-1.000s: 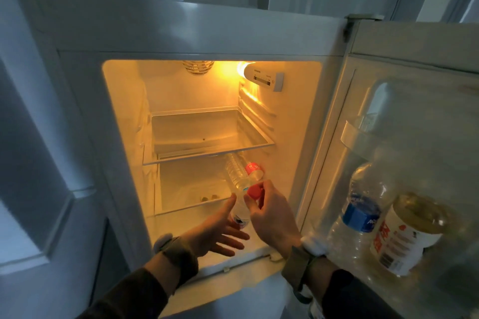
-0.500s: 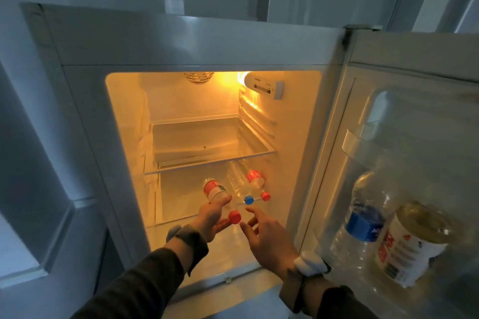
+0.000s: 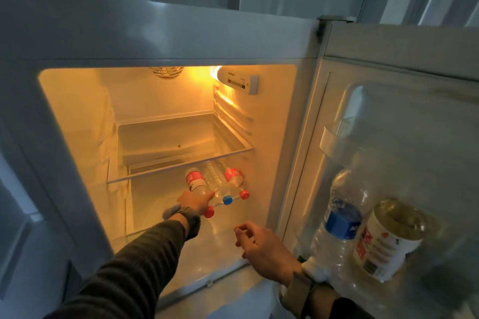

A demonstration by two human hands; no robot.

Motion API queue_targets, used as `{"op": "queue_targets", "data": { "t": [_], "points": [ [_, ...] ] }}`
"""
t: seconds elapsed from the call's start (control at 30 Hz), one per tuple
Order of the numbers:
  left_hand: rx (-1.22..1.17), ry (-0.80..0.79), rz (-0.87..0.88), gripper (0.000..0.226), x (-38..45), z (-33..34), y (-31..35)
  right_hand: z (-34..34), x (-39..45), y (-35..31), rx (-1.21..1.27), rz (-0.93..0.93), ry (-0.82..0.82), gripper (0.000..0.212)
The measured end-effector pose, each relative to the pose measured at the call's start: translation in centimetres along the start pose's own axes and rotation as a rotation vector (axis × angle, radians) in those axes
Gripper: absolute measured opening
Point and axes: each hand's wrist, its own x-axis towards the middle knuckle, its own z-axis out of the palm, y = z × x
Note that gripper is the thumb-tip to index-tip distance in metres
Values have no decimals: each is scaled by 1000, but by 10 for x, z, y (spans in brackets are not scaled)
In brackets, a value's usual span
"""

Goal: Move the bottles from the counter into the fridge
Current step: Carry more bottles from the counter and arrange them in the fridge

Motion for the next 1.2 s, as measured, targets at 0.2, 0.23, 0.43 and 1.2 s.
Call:
{"op": "queue_targets", "data": {
  "t": [0.2, 0.23, 0.43, 1.2],
  "points": [
    [148, -66, 56, 62, 26, 9, 5, -4, 5, 3, -53, 17, -8, 34],
    [163, -43, 66, 66, 31, 9, 4, -6, 6, 1, -62, 20, -9, 34],
    [156, -90, 105, 82, 70, 21, -20, -9, 12, -5, -67, 15, 3, 31],
    [128, 94, 171, 39, -157, -33, -105, 56, 6, -3, -347, -120, -305, 30]
  ]
}}
